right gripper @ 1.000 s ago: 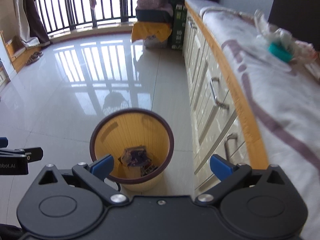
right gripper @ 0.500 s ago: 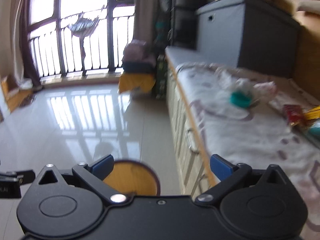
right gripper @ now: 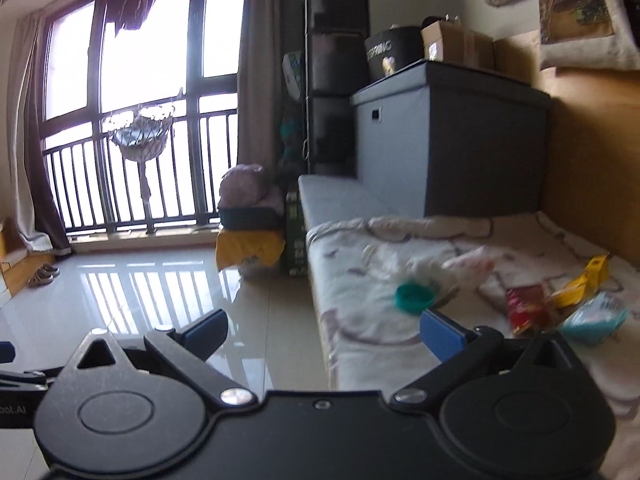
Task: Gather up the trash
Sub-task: 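Move both open tools back toward the trash on the bench, then grasp the teal bottle cap with the left tool while the right tool grasps the light blue wrapper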
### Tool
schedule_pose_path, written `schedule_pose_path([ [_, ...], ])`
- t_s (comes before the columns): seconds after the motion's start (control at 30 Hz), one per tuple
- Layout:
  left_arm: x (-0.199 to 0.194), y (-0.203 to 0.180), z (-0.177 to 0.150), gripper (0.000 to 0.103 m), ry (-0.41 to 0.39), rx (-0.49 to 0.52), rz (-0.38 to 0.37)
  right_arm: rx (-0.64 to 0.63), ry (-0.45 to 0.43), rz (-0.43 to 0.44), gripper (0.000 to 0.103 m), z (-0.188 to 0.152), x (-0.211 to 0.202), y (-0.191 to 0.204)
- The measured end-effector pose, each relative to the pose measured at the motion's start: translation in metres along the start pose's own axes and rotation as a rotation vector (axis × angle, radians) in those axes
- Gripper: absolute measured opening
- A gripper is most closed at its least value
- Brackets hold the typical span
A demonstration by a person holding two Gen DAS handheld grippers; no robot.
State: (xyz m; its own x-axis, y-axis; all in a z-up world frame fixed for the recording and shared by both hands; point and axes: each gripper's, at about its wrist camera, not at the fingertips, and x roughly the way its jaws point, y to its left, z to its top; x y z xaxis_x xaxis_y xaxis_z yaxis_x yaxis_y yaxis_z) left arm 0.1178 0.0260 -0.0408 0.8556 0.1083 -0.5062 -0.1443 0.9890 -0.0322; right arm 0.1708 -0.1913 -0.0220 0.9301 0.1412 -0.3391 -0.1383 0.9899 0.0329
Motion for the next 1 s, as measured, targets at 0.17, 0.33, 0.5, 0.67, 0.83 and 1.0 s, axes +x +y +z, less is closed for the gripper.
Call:
schedule_pose_path([
  [0.17, -0.001, -0.041, 0.011, 0.103, -0.031, 0.048, -0.062, 0.027, -0.029, -0.034, 0.103, 0.019, -0.012, -0.038],
  [0.33, 0.010, -0.085, 0.014, 0.103, -0.031, 0.092, -0.137, 0.042, -0.045, -0.093, 0.103, 0.029, -0.017, -0.087],
  [0.5, 0.031, -0.127, 0.009, 0.103, -0.007, 0.155, -0.178, 0.021, -0.052, -0.161, 0.103, 0.029, -0.020, -0.139],
  [0.67, 0.050, -0.161, 0.010, 0.103, 0.008, 0.190, -0.220, 0.000, -0.031, -0.231, 0.103, 0.021, -0.019, -0.188],
  [0.83, 0.071, -0.192, 0.017, 0.103, 0.000, 0.200, -0.265, 0.025, 0.006, -0.286, 0.103, 0.007, -0.014, -0.233],
  [1.0, 0.098, -0.219, 0.016, 0.103, 0.013, 0.232, -0.307, 0.106, 0.040, -0.280, 0.103, -0.009, -0.003, -0.274],
])
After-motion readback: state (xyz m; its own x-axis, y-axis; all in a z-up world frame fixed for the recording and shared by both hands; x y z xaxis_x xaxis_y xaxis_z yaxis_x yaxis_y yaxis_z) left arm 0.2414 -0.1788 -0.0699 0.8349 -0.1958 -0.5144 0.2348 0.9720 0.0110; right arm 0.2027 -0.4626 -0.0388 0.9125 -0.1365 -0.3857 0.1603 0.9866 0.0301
